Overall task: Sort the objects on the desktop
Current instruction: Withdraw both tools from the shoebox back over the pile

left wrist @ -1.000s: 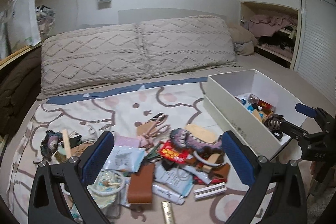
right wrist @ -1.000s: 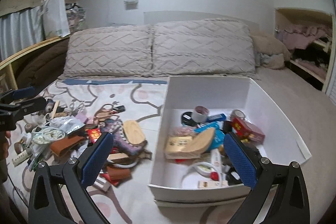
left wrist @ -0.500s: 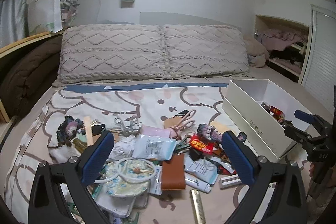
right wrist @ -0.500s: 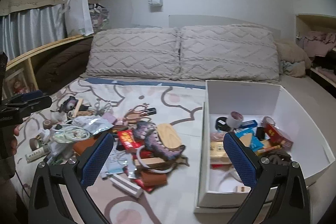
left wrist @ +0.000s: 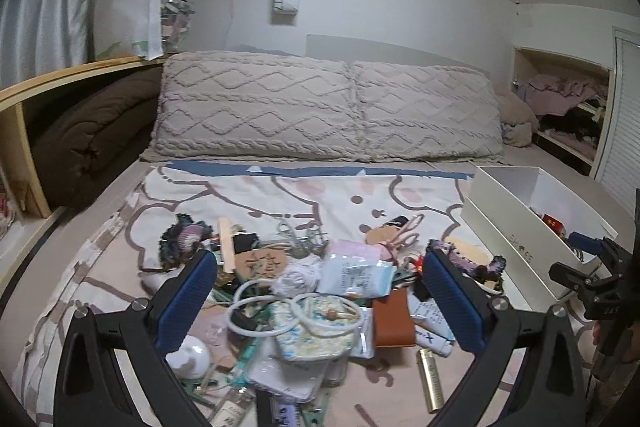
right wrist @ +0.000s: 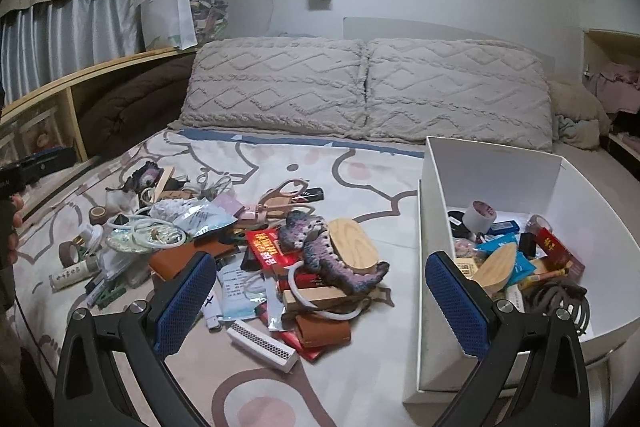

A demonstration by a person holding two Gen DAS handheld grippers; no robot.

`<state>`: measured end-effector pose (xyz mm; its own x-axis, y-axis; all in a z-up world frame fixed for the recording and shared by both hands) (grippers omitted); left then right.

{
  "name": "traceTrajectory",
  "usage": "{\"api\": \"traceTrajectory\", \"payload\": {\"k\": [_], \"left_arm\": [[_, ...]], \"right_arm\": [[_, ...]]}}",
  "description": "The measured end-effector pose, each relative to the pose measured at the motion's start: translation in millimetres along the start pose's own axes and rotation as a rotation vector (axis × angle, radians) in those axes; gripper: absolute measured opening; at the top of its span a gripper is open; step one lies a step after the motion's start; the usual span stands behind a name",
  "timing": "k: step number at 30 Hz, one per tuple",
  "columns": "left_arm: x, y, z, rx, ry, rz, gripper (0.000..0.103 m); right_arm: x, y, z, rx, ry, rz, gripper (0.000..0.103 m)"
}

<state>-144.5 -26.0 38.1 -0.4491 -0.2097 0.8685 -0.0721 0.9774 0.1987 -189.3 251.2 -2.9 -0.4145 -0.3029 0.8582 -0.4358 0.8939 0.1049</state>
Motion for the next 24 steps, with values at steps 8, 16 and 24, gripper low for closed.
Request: {"api": "traceTrajectory", "payload": {"k": [8,16,24], "left_arm": [[-4,-20,-3,0.016,-0.002,-0.014,0.103],[-26,-43,-1,0.064,-0.032,0.006,0.103],[-56,-63,0,0.089,-0.093,-0.026,0.103]], "right_arm": [[-2,-14,9,0.017,-0.017,-0.018,0.103],[-11,-22,20,0.018,-0.043,-0.016,0.103],[-25,-39,30,0.038,-0.082,-0.02,0.103]]}}
Point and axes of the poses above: each gripper's, at about its wrist camera, not at the fingertips, and z roughly the way its jaws point, y to its right, x to its top, the point moved 7 cm from there along z, roughly the way its jaws point, and after that the axes turned 9 degrees about -z, right-handed, at the moved point
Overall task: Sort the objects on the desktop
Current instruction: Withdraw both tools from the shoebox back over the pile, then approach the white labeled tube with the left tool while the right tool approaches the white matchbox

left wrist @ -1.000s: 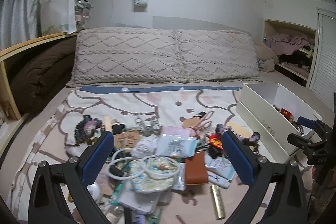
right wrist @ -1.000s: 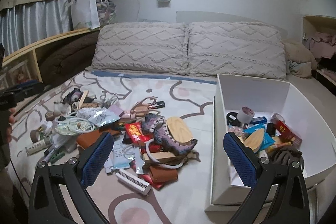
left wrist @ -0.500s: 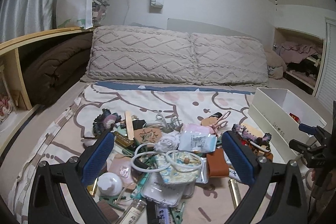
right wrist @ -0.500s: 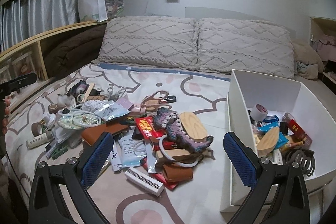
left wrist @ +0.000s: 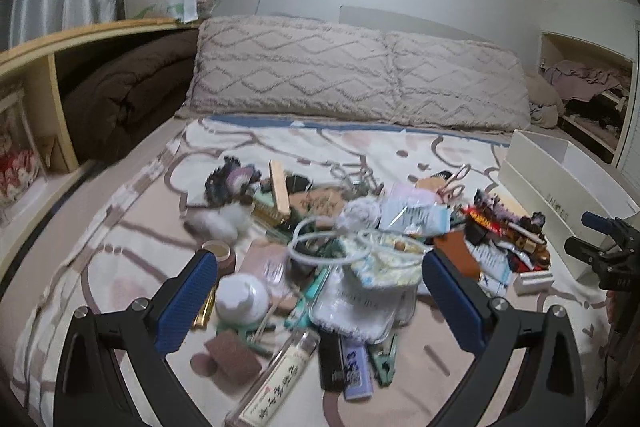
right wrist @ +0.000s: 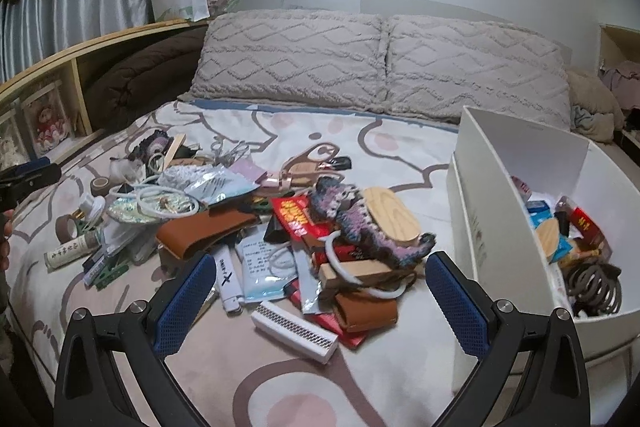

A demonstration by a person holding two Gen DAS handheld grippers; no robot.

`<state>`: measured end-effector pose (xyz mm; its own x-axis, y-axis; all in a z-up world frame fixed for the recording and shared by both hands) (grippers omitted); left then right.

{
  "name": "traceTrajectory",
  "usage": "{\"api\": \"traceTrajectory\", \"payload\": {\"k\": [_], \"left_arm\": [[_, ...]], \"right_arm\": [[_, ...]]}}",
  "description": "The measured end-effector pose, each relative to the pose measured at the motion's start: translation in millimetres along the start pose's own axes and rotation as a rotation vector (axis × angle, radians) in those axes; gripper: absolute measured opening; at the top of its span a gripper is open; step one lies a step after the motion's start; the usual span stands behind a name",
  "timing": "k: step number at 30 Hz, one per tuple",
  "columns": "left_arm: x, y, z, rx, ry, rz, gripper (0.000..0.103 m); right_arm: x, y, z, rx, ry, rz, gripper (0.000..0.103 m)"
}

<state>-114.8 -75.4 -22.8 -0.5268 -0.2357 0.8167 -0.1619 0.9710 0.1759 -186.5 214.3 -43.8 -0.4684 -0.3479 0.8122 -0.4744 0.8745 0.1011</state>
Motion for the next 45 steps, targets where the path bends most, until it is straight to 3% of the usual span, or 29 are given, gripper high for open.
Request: {"api": "traceTrajectory", "payload": {"k": [20,24,29,35,45], "left_arm": [[-77,-31,15,0.052,-0.249,-0.09,0.101],[-86,-35,21,0.054,-0.295,-0.118,0.091],[-90,-35,23,0.046,-0.315,-0.132,0.09],[-99,-23,19,-0.013,-0.342,-0.143,0.09],[-118,29,13,-0.226,-0.438,-0.071,0.09]], "right_arm": [[-44,-13,11,0.067,-0.109,0.051,0.103],[-50,-13,11,0.071,-0.127,0.063,0.103],[-54,-16,15,0.077,-0.151,0.06,0.103],[-59,-16,19,0.073,-0.179,0.056,0.103],[-65,-12,26,0.068,-0.219,0.079,0.103]]}}
Point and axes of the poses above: each gripper's, at about its wrist camera, not at the fingertips, and z roughly the way its jaws point, y to its right, x to its top, the point moved 7 cm from there along z, roughly the way its jaws point, and after that the axes turned 9 degrees about -z, right-handed, at the moved point
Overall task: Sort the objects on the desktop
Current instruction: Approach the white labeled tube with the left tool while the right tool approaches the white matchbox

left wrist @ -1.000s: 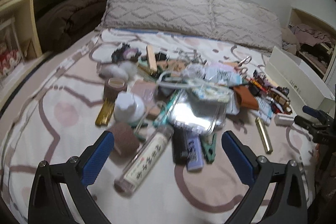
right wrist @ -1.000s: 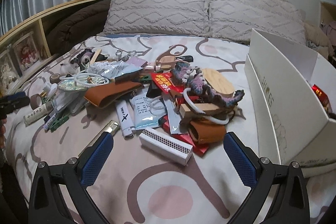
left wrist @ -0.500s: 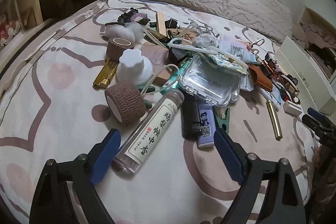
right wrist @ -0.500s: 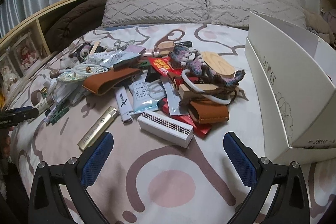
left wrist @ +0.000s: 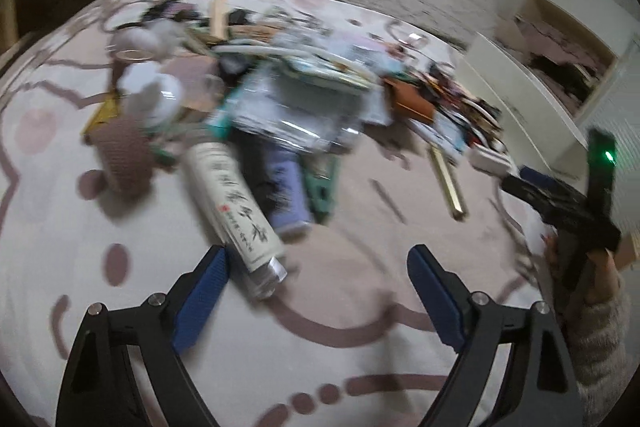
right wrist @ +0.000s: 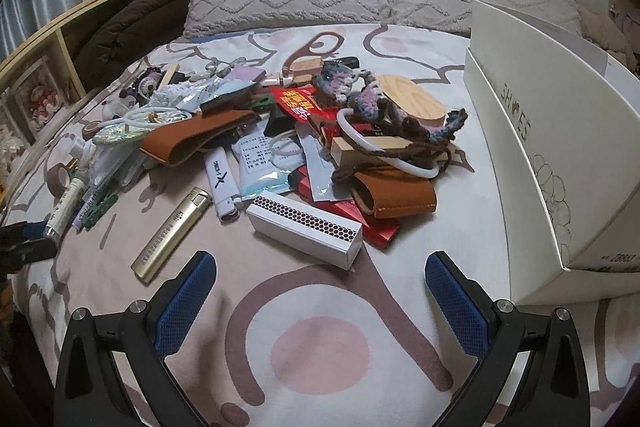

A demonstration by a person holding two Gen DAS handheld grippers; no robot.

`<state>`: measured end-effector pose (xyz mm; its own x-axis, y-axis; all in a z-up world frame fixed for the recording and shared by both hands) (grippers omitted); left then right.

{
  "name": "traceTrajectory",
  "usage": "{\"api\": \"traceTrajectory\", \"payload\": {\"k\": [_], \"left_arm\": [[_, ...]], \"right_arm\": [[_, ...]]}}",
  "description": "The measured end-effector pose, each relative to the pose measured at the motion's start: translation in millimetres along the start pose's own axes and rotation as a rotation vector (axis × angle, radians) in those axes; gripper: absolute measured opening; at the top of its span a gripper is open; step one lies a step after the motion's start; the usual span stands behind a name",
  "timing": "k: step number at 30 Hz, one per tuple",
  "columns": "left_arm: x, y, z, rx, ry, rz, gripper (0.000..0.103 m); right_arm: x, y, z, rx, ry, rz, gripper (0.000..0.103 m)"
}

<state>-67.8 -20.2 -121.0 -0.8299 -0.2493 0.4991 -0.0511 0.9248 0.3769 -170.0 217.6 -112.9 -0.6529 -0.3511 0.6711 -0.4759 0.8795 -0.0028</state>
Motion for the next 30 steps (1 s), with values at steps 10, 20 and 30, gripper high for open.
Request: {"api": "traceTrajectory", "payload": {"k": [10,20,30], "left_arm": [[-10,42,15,-0.136,-0.077,0.06,0.09],[9,32,-20,-0.135,0.033,0.092,0.095],[39,-39,-18,0.219,0.118,0.004,0.099]], "right_arm": [[-3,1,4,-0.001,-0.021,0.002,0.103],[-4,1,6,0.01,-0.031,0.001,0.103],[-4,-1,6,0.019,-0.032,-0.003,0.103]]}}
Point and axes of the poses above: each gripper's, at about its wrist camera, not at the fingertips, and z roughly the way its jaws point, y to its right, x to its top, the point moved 7 cm from there along z, roughly the way its jaws point, and after that the axes turned 9 degrees about -z, right-handed, at the moved point
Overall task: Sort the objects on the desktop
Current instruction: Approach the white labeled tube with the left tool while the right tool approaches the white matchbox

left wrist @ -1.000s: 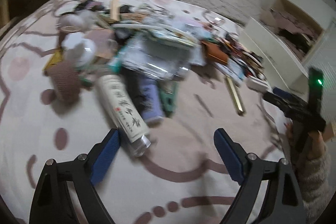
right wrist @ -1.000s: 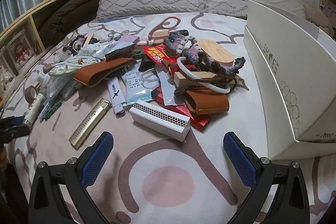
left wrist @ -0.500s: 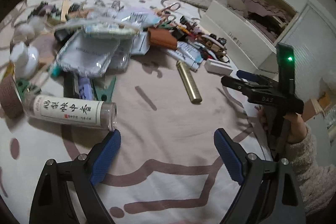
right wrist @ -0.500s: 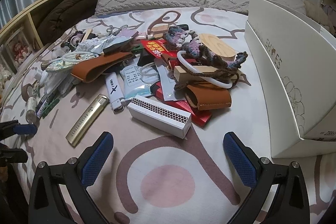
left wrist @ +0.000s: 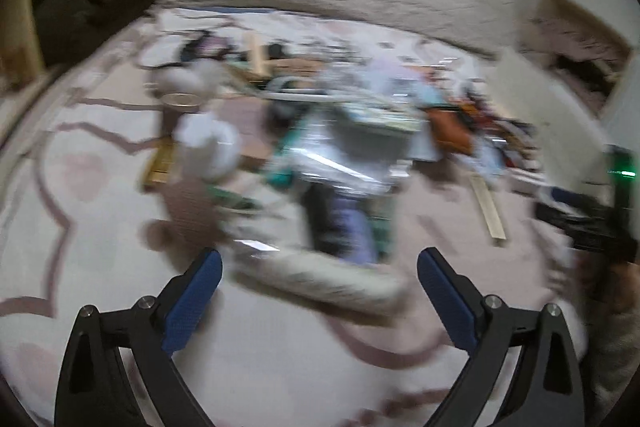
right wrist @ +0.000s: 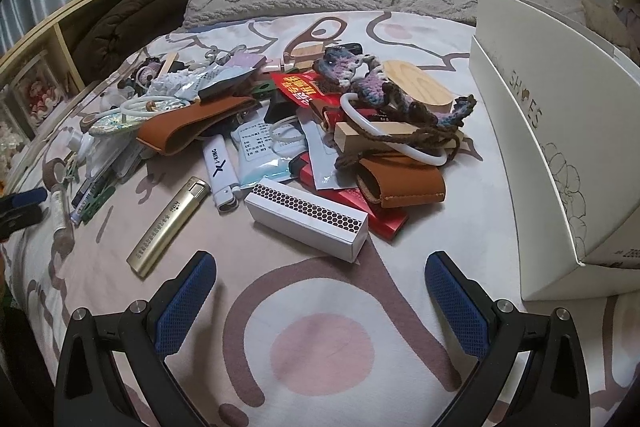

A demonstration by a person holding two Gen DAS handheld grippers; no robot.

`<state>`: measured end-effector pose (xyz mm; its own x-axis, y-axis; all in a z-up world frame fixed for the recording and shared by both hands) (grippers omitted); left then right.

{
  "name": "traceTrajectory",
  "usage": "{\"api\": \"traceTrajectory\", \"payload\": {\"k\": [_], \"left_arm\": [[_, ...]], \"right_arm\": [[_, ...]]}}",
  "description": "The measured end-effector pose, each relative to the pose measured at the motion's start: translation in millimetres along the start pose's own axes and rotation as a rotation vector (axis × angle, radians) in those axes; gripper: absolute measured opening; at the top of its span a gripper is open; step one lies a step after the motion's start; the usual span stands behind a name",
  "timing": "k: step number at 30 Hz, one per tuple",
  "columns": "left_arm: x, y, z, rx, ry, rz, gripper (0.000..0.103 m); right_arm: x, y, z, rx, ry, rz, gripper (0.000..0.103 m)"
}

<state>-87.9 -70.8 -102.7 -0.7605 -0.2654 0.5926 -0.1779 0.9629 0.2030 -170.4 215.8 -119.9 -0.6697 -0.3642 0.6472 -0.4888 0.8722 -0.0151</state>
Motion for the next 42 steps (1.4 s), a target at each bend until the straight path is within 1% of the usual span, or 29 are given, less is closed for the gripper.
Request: {"api": "traceTrajectory", "payload": {"k": [3,5,7,10,13,15,17,19,21,25,30,33,38,41,42], "left_arm": [[8,-9,3,0.012,0.019,-0.014,0.1],[12,-8,4,-0.007,0.027,-0.005,0.103],[12,-3,8,-0.047,0.003,0.0,0.103],[4,3,15,-0.12,-0.059,-0.015,0.103],[-4,11,14,-0.146,-0.079,-0.006,0.103],[-9,18,11,-0.18,-0.091,-0.003,0.103],[-16,26,7,-0.226,-0.107,0.002,0.103],[-21,35,4,-0.249,-0.116,0.018,0.103],[-27,46,1,-0.267,-0.123,0.053,0.103],[-40,65,-3,-0.305,-0.148,0.107,0.103],[-54,88,-9,-0.368,-0.175,0.171,0.103],[-61,98,-14,-0.395,-0.178,0.205,0.103],[-68,108,-20,-0.433,-0.184,0.242,0.103],[-67,110,-21,-0.444,-0.182,0.243,0.103],[-66,110,-21,-0.441,-0.178,0.24,0.103]], "right_arm": [[0,-1,1,-0.001,-0.004,-0.007,0.103],[0,-2,2,-0.002,-0.007,-0.014,0.103],[0,-3,2,-0.003,-0.007,-0.018,0.103],[0,-2,1,0.0,-0.005,-0.02,0.103],[1,-4,0,0.002,0.001,-0.023,0.103],[2,-4,-2,-0.003,0.008,-0.028,0.103],[3,-4,-4,-0.023,0.012,-0.031,0.103],[3,-3,-4,-0.05,0.007,-0.027,0.103],[3,-2,-4,-0.049,0.0,-0.012,0.103],[5,-3,-4,-0.018,-0.006,0.047,0.103],[13,-7,-1,0.017,0.011,0.169,0.103],[19,-10,1,-0.01,0.026,0.213,0.103],[20,-15,10,-0.084,0.014,0.181,0.103],[16,-10,11,-0.127,0.02,0.197,0.103],[14,-9,10,-0.137,0.023,0.205,0.098]]}}
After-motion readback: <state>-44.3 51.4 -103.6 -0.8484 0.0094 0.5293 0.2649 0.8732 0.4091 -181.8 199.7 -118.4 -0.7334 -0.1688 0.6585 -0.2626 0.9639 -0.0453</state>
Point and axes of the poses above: each gripper's, at about its wrist camera, not at the fingertips, and z roughly the way its jaws point, y to its right, x to its top, the point moved 7 cm from there along z, roughly the way its jaws point, and after that the axes turned 9 degrees about -z, right-handed, at the moved point
